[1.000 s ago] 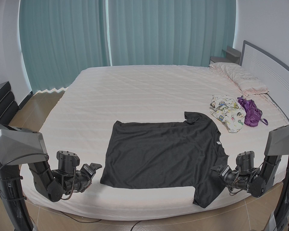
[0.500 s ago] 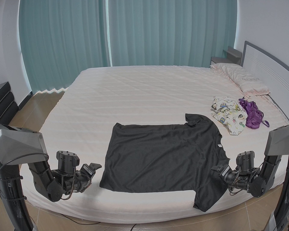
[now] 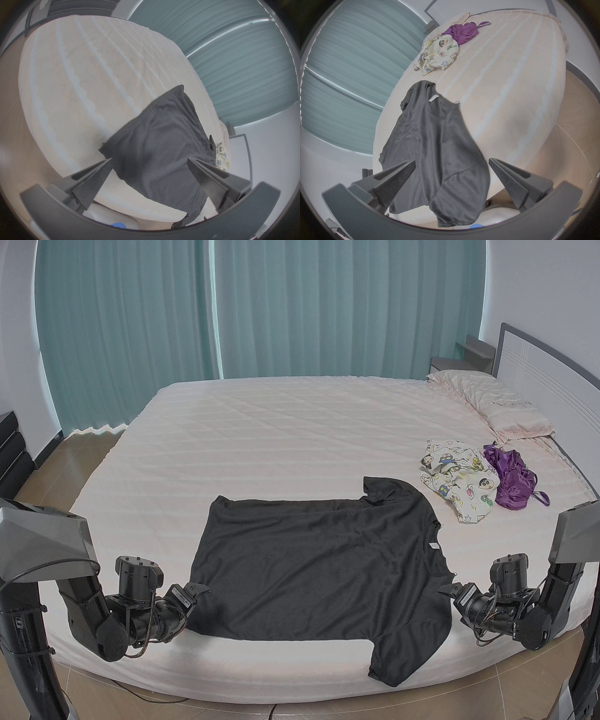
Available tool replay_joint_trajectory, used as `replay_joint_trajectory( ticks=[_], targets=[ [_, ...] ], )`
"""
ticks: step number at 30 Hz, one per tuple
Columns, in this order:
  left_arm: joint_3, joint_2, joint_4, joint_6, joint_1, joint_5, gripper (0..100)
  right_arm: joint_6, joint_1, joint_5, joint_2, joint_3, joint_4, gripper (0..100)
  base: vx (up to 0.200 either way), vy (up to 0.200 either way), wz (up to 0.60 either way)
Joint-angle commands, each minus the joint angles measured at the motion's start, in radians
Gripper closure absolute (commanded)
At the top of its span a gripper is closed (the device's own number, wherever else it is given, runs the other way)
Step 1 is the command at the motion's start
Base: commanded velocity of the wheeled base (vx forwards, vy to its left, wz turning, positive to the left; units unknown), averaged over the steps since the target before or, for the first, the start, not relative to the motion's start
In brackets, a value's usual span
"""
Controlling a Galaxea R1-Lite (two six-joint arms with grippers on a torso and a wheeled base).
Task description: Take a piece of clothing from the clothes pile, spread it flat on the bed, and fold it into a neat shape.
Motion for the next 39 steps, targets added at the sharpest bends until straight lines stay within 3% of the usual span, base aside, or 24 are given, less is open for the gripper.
replay_joint_trajectory(
  ticks=[1, 4, 8, 17, 23, 24, 30, 39],
  targets=[
    [0.038, 0.001, 0.002, 0.097, 0.028, 0.010, 0, -0.001, 0.002, -0.002, 0.005, 0.002, 0.000, 0, 0.000, 0.000, 0.00],
    [0.066, 0.009, 0.002, 0.174, 0.036, 0.012, 0, -0.001, 0.002, -0.005, 0.010, 0.002, 0.001, 0, 0.000, 0.000, 0.00],
    [0.083, 0.029, 0.010, 0.206, 0.036, 0.015, 0, -0.003, 0.003, -0.005, 0.010, 0.005, 0.001, 0, 0.000, 0.000, 0.00],
    [0.058, 0.129, -0.008, 0.265, 0.035, 0.142, 0, -0.023, 0.022, -0.006, 0.011, 0.025, 0.000, 0, 0.000, 0.000, 0.00],
    [0.006, 0.162, -0.008, 0.282, 0.033, 0.171, 0, -0.047, 0.023, -0.006, 0.008, 0.040, 0.000, 0, 0.000, 0.000, 0.00],
    [0.001, 0.169, -0.008, 0.289, 0.032, 0.178, 100, -0.052, 0.023, -0.006, 0.010, 0.043, -0.002, 0, 0.000, 0.000, 0.00],
    [0.008, 0.175, -0.008, 0.303, 0.033, 0.214, 100, -0.069, 0.023, -0.006, 0.011, 0.055, -0.002, 0, 0.000, 0.000, 0.00],
    [0.047, 0.139, 0.010, 0.318, 0.088, 0.221, 100, -0.257, 0.042, 0.035, 0.073, 0.048, 0.001, 0, 0.000, 0.000, 0.00]
  ],
)
